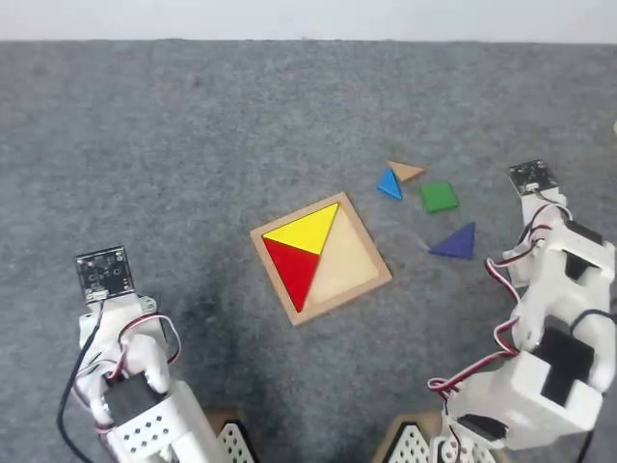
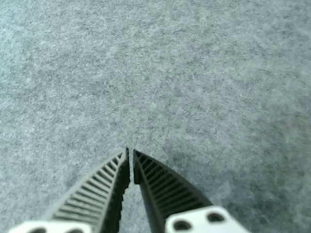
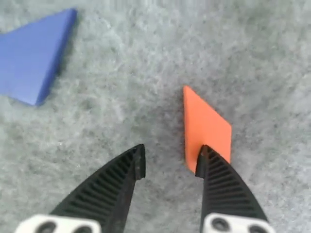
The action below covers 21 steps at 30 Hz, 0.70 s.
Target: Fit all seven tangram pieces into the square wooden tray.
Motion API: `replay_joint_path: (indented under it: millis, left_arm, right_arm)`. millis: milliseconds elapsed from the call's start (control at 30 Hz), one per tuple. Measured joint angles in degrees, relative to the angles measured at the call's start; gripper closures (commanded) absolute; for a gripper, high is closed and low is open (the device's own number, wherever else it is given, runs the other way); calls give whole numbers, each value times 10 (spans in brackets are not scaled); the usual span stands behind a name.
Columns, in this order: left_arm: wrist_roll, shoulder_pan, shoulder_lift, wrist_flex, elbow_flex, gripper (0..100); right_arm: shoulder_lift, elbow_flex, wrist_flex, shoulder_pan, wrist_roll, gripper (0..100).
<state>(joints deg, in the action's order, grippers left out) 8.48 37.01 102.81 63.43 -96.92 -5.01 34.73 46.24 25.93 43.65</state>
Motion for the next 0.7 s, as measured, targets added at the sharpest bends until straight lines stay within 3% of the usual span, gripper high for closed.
replay_joint_path:
  millis: [433,600,700]
  left_arm:
    - [0,0,0,2,0,985]
    - [0,1,0,2,0,985]
    - [0,0,0,2,0,985]
  right_arm:
    - [127,167,0,-5,146,832]
    - [212,227,4,0,149,829]
    - [289,236,4,9,113,829]
